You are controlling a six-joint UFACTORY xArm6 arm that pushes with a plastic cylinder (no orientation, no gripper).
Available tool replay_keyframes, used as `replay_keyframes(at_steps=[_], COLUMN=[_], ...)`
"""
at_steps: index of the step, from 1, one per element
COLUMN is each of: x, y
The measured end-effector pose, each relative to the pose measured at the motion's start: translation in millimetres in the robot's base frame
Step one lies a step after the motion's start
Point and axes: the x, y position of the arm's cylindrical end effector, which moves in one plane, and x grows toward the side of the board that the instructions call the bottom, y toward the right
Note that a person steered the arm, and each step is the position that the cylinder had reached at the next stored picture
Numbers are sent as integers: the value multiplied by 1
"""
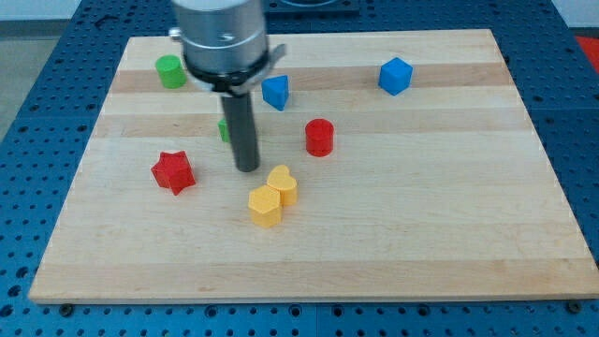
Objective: Point at the red star
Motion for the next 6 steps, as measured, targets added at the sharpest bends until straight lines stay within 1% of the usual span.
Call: replay_keyframes(at_steps=[2, 3, 4, 5, 6], x=[-42, -48, -33, -8, 9], y=[-57, -95, -131, -145, -139])
